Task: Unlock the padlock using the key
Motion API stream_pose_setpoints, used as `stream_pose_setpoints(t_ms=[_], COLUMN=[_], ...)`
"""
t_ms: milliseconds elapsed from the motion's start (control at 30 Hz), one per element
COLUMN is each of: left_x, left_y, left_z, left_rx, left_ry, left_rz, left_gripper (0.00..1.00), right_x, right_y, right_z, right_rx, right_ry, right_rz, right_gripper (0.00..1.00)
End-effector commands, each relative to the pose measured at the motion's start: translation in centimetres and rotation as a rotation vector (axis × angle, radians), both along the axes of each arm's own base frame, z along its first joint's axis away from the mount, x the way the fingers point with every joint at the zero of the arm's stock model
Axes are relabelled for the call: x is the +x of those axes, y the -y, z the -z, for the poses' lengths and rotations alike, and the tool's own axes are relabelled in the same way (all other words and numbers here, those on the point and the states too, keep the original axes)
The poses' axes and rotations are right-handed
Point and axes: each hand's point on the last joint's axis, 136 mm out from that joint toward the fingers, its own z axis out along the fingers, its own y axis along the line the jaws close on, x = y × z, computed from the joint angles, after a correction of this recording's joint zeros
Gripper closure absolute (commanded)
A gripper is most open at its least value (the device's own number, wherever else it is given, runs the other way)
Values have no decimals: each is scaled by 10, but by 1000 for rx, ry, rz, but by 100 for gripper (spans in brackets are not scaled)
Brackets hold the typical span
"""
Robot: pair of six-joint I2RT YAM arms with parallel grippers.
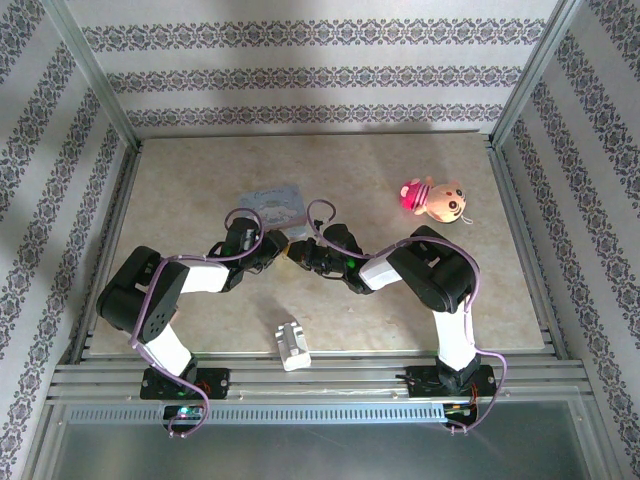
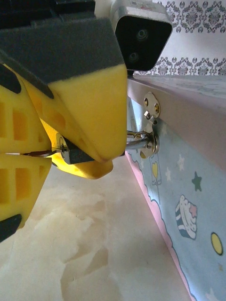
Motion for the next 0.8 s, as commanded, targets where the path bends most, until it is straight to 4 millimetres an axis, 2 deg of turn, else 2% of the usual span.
stream_pose_setpoints(t_ms=[0, 133, 367, 633, 767], left_x=[2, -1, -4, -3, -5], left_y=[-4, -7, -9, -10, -10], left_z=[-2, -1, -3, -7, -6], left_rx=[-6, 3, 2, -8, -31], left_ry=[17, 4, -3, -6, -29], left_rz=[-7, -12, -7, -10, -17], left_gripper=[76, 87, 100, 100, 100], right_x=[3, 2, -3, -8, -13], right_y=[-11, -4, 9, 16, 22], right_z=[-24, -19, -18, -21, -18], right_rx=[67, 29, -34, -134, -266], right_ry=[72, 82, 106, 158, 190], right_rz=[-12, 6, 27, 33, 28], right_gripper=[100, 99, 85, 72, 72])
